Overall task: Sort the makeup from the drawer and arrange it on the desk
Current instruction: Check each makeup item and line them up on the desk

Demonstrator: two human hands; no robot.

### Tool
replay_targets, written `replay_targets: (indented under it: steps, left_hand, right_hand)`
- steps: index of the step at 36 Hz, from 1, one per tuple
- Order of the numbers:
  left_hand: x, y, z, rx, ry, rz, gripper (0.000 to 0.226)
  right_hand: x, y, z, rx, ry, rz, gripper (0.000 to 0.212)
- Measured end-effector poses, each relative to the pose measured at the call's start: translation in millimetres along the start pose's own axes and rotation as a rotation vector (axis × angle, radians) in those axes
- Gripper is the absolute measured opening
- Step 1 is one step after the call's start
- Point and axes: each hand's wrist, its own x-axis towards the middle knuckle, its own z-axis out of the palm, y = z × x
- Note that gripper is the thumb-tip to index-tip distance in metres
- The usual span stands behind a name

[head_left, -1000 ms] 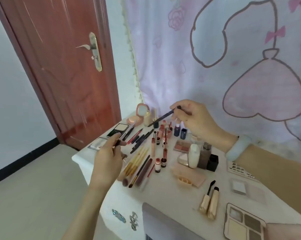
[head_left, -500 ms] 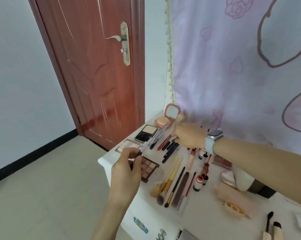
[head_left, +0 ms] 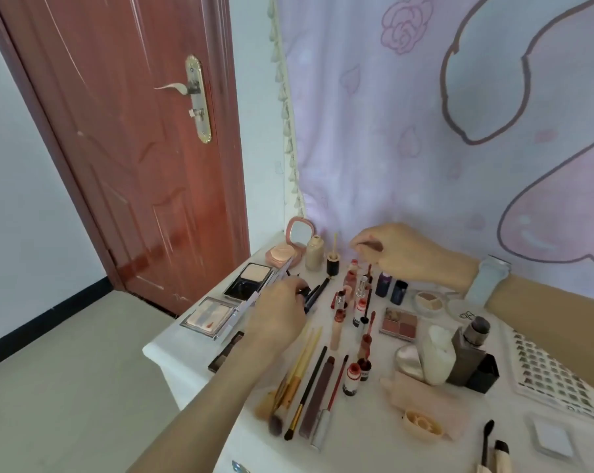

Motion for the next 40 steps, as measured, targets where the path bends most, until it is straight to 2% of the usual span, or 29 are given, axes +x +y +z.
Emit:
replay_targets:
  steps: [3,7,12,16,19,24,31,36,40]
  left_hand:
    - [26.7,2.9,15.5,0.158,-0.111,0.006,0.033]
    - [49.3,0.4,33.6,0.292,-0.248,-0.040,0.012]
    - [63.6,-8.7,48.9,0.516,-0.259,-0.024,0.011]
    - [70.8,-12.1,56.1,0.643,-0.204,-0.030,0.006]
    - [73.7,-11.9,60.8,0.678,-0.188,-0.021,0.006]
    - [74.0,-9.7,65.0,0.642,-0.174,-0.010,0.012]
    - [71.9,-11.7,66.2,0.509,-0.109,-0.014,0.008]
    - [70.0,-12.5,61.4,0.401,-0.119,-0.005,0.018]
    - [70.2,-15.0,56.8,0.344,-0.110,-0.027,0.021]
  right_hand:
    - [-7.4,8.0,-5.4,0.071,0.048,0.011,0.024]
    - [-12.4,19.3,-10.7,0.142,0.098,0.013,0.024]
    - [-14.4,33.7,-15.5,0.142,0.112,0.002,0.024]
    - [-14.5,46.2,-10.3,-0.146,0.031,-0.082,0.035]
    - [-13.2,60.7,-5.7,-0.444,0.101,-0.195,0.041]
    - [-6.4,87.2,-8.0,-0.694,0.213,-0.167,0.045]
    - [7.1,113.9,-12.0,-0.851,0.175,-0.064,0.053]
    - [19.2,122.6,-12.7,-1.029,0.100,-0.020,0.062]
    - [23.0,125.6,-9.2,-1.090,0.106,-0.005,0.071]
